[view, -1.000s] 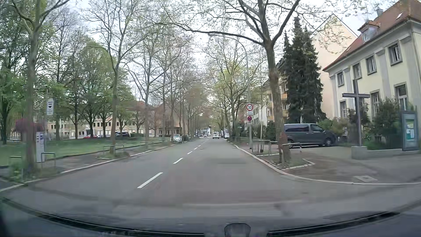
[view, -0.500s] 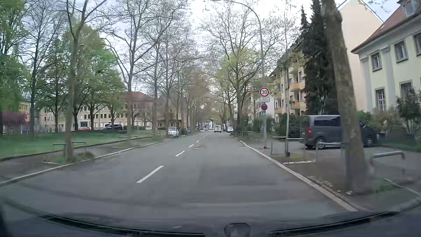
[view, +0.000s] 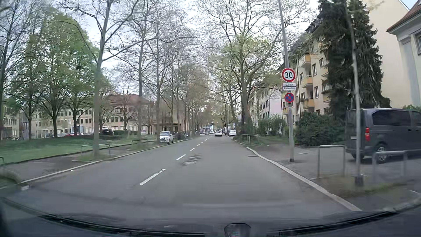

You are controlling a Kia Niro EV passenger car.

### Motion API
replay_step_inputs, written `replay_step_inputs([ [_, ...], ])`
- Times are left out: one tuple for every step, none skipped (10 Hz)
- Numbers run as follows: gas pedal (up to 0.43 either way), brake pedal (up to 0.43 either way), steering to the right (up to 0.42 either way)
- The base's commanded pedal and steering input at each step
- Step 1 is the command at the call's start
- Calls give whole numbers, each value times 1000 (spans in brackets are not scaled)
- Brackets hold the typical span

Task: Follow the waypoints while adhering to traffic rules and regulations

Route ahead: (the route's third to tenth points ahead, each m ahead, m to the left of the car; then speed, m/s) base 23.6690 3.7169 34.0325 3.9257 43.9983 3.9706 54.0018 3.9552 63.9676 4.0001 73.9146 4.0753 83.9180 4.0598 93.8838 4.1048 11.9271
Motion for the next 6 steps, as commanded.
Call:
replay_step_inputs([
  [0, 0, 3],
  [0, 0, 3],
  [0, 0, 3],
  [0, 0, 4],
  [0, 0, 4],
  [0, 0, 4],
])
